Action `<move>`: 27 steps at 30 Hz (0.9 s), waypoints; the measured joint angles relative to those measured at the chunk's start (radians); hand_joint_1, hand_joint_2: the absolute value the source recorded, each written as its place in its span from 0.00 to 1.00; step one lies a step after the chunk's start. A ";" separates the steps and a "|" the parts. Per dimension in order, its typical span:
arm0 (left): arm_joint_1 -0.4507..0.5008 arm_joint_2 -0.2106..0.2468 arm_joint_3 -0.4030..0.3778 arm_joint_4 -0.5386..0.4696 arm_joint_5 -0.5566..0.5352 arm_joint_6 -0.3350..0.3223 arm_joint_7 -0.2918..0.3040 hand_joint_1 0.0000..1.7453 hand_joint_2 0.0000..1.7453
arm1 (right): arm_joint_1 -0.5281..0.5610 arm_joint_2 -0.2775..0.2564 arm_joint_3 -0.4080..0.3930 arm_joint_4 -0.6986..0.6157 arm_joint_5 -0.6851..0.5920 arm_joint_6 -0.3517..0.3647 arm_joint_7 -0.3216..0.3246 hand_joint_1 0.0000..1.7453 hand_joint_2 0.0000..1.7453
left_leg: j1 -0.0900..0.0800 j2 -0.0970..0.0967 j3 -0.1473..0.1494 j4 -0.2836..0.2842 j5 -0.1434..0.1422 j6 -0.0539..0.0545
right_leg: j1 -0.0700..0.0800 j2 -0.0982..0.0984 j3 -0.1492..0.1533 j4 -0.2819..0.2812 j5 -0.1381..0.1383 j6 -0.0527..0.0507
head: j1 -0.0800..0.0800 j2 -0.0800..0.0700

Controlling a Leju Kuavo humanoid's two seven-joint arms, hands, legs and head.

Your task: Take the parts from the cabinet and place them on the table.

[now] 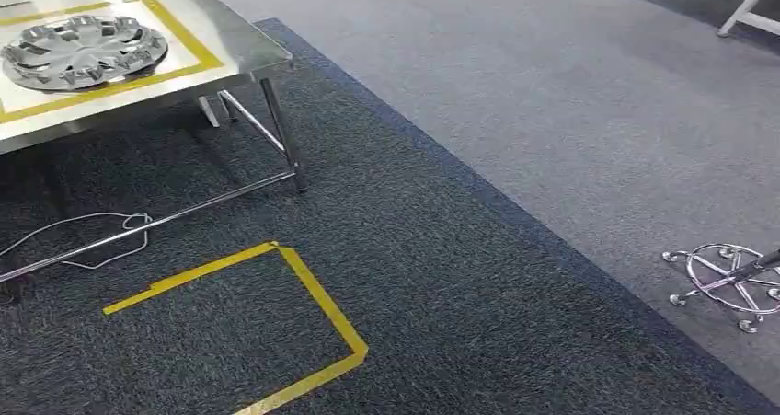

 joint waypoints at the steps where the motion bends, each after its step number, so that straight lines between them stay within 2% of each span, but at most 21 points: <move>1: 0.004 -0.003 0.006 -0.001 0.000 0.000 0.003 0.00 0.00 | -0.008 0.000 0.000 0.002 0.001 0.001 -0.002 0.00 0.00 | -0.002 0.017 0.000 0.000 -0.001 0.001 | -0.002 -0.007 -0.044 0.088 -0.043 0.005 | -0.003 0.000; 2: 0.007 -0.005 0.013 -0.003 0.000 0.000 0.003 0.00 0.00 | -0.010 0.000 0.000 0.004 0.002 0.001 -0.004 0.00 0.00 | -0.002 0.034 0.000 0.000 -0.002 0.003 | -0.003 -0.008 -0.080 0.157 -0.070 0.008 | -0.002 0.000; 3: 0.008 -0.007 0.020 -0.007 -0.001 0.000 0.005 0.00 0.00 | -0.010 0.000 0.000 0.006 0.003 0.001 -0.005 0.00 0.00 | -0.003 0.047 0.000 0.000 -0.003 0.003 | -0.004 -0.009 -0.099 0.196 -0.077 0.011 | -0.002 0.000; 5: 0.009 -0.009 0.027 -0.010 -0.011 -0.002 0.008 0.00 0.00 | -0.006 0.000 0.000 0.008 0.005 0.001 -0.005 0.00 0.00 | -0.003 0.062 0.001 0.000 -0.005 0.002 | -0.007 -0.010 -0.093 0.185 -0.055 0.013 | -0.002 0.000; 7: 0.009 -0.013 0.036 -0.018 -0.032 -0.011 0.015 0.00 0.00 | -0.006 0.000 0.000 0.014 0.008 0.001 -0.007 0.00 0.00 | -0.002 0.081 0.005 0.001 -0.008 -0.003 | -0.010 -0.026 -0.022 0.053 0.020 0.015 | -0.002 0.000; 8: 0.010 -0.016 0.043 -0.023 -0.046 -0.017 0.017 0.00 0.00 | -0.008 0.000 0.000 0.015 0.010 0.001 -0.008 0.00 0.00 | -0.002 0.091 0.009 0.001 -0.010 -0.006 | -0.011 -0.051 0.031 -0.040 0.056 0.015 | -0.002 0.000; 9: 0.011 -0.019 0.052 -0.027 -0.056 -0.021 0.018 0.00 0.00 | -0.013 0.000 0.000 0.016 0.010 0.001 -0.009 0.00 0.00 | -0.008 0.100 0.014 0.002 -0.015 -0.013 | -0.007 -0.095 0.062 -0.105 0.054 0.011 | 0.000 0.000; 11: 0.014 -0.024 0.064 -0.034 -0.073 -0.025 0.021 0.00 0.00 | -0.020 0.000 0.000 0.019 0.011 0.004 -0.012 0.00 0.00 | -0.010 0.112 0.018 0.003 -0.019 -0.027 | -0.005 -0.070 0.064 -0.106 0.061 -0.002 | -0.011 0.000; 13: 0.013 -0.032 0.075 -0.045 -0.083 -0.029 0.023 0.00 0.00 | -0.016 0.000 -0.001 0.026 0.011 0.004 -0.013 0.00 0.00 | -0.003 0.130 0.030 0.000 -0.021 -0.038 | 0.002 -0.054 0.059 -0.107 0.059 -0.014 | -0.009 0.000; 14: 0.015 -0.033 0.078 -0.051 -0.084 -0.031 0.024 0.00 0.00 | -0.014 0.000 -0.002 0.027 0.011 0.004 -0.013 0.00 0.00 | 0.002 0.125 0.030 0.004 -0.029 -0.046 | -0.006 -0.043 0.080 -0.115 0.067 -0.023 | -0.008 0.000; 15: 0.016 -0.033 0.080 -0.052 -0.085 -0.031 0.024 0.00 0.00 | -0.014 0.000 -0.003 0.028 0.011 0.004 -0.014 0.00 0.00 | 0.003 0.081 0.025 0.025 -0.049 -0.050 | -0.006 -0.037 0.077 -0.116 0.068 -0.025 | -0.013 0.000; 16: 0.016 -0.036 0.082 -0.053 -0.085 -0.031 0.024 0.00 0.00 | -0.016 0.000 -0.004 0.030 0.012 0.004 -0.014 0.00 0.00 | 0.003 0.049 0.000 0.083 -0.091 -0.050 | -0.006 -0.029 0.077 -0.116 0.072 -0.032 | -0.016 0.000; 18: 0.021 -0.037 0.092 -0.054 -0.095 -0.035 0.027 0.00 0.00 | -0.022 0.001 -0.004 0.032 0.012 0.007 -0.014 0.00 0.00 | 0.003 0.025 -0.078 0.249 -0.166 -0.051 | -0.004 -0.001 0.076 -0.116 0.072 -0.036 | -0.018 0.000; 19: 0.024 -0.037 0.098 -0.055 -0.104 -0.037 0.029 0.00 0.00 | -0.022 0.001 -0.004 0.033 0.012 0.007 -0.014 0.00 0.00 | 0.002 0.023 -0.107 0.301 -0.176 -0.050 | -0.003 0.013 0.077 -0.115 0.072 -0.036 | -0.018 0.000; 20: 0.027 -0.040 0.103 -0.057 -0.108 -0.039 0.031 0.00 0.00 | -0.022 0.001 -0.004 0.035 0.012 0.007 -0.014 0.00 0.00 | 0.002 0.022 -0.115 0.309 -0.160 -0.049 | -0.001 0.028 0.079 -0.115 0.071 -0.037 | -0.017 0.000; 21: 0.028 -0.040 0.105 -0.059 -0.111 -0.039 0.032 0.00 0.00 | -0.021 0.001 -0.005 0.038 0.012 0.008 -0.014 0.00 0.00 | 0.002 0.021 -0.108 0.279 -0.124 -0.045 | 0.000 0.042 0.081 -0.115 0.071 -0.037 | -0.018 0.000; 22: 0.028 -0.042 0.109 -0.061 -0.118 -0.037 0.033 0.00 0.00 | -0.021 0.001 -0.005 0.040 0.013 0.008 -0.014 0.00 0.00 | 0.002 0.014 -0.081 0.211 -0.072 -0.040 | 0.000 0.057 0.084 -0.115 0.071 -0.037 | -0.017 0.000; 23: 0.027 -0.042 0.113 -0.064 -0.128 -0.033 0.032 0.00 0.00 | -0.022 0.002 -0.005 0.041 0.013 0.009 -0.014 0.00 0.00 | 0.002 -0.002 -0.046 0.124 -0.020 -0.035 | 0.000 0.072 0.087 -0.115 0.070 -0.036 | -0.018 0.000; 24: 0.025 -0.044 0.120 -0.065 -0.138 -0.029 0.031 0.00 0.00 | -0.023 0.003 -0.005 0.042 0.013 0.011 -0.014 0.00 0.00 | 0.004 -0.055 -0.019 0.053 0.011 -0.031 | -0.002 0.082 0.083 -0.115 0.069 -0.034 | -0.018 0.000; 25: 0.026 -0.047 0.128 -0.065 -0.145 -0.027 0.029 0.00 0.00 | -0.028 0.004 -0.005 0.043 0.013 0.011 -0.014 0.00 0.00 | 0.005 -0.071 -0.007 0.020 0.005 -0.025 | 0.006 0.095 0.080 -0.105 0.065 -0.028 | -0.018 0.000; 27: 0.021 -0.051 0.138 -0.066 -0.153 -0.024 0.021 0.00 0.00 | -0.028 0.005 -0.005 0.047 0.013 0.013 -0.016 0.00 0.00 | 0.001 -0.055 -0.006 0.015 -0.004 -0.029 | -0.001 0.117 0.065 -0.109 0.069 -0.016 | -0.016 0.000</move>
